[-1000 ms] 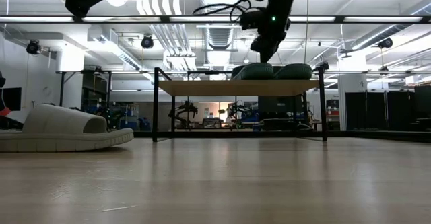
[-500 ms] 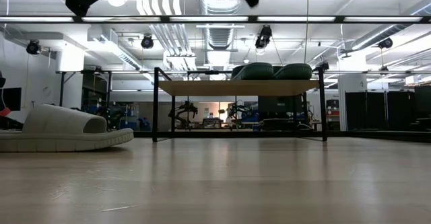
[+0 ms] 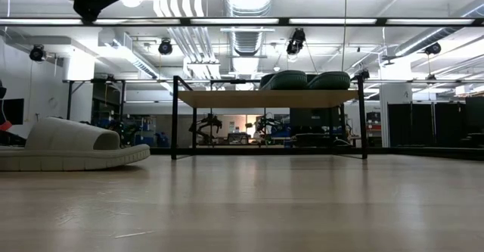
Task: Pick and place slides into the shelf
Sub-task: Put the top gray slide on the shelf
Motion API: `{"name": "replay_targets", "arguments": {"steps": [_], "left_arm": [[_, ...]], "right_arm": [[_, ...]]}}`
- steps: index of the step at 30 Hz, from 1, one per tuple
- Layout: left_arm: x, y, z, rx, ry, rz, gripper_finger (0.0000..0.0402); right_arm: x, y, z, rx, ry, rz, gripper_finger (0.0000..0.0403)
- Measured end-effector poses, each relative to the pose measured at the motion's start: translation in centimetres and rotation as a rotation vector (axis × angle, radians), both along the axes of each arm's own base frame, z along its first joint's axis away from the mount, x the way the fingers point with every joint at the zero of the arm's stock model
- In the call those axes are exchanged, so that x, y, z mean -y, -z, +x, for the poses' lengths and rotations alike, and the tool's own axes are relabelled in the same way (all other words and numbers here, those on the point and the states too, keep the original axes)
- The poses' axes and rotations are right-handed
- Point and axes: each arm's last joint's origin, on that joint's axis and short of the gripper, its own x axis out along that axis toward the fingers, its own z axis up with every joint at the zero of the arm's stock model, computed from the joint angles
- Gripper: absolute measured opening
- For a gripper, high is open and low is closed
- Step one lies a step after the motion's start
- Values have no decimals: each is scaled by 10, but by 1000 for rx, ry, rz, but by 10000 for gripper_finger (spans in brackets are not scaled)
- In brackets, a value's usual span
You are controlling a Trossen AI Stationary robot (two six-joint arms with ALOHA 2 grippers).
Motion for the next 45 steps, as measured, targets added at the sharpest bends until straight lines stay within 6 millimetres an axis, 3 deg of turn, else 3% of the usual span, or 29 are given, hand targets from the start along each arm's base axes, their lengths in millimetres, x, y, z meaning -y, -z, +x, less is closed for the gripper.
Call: {"name": "replay_targets", "arguments": {"steps": [10, 19, 31, 45], "left_arm": [[0, 6, 2, -25, 0, -1, 281], [-1, 21, 8, -61, 2, -45, 281], [-2, 33, 17, -18, 6, -585, 281], [4, 61, 28, -330, -26, -1215, 281]], "right_arm": [[11, 40, -61, 203, 5, -14, 74], [13, 48, -74, 258, -2, -43, 72], [12, 62, -64, 191, 26, -65, 71], [13, 58, -66, 207, 39, -66, 79]]}}
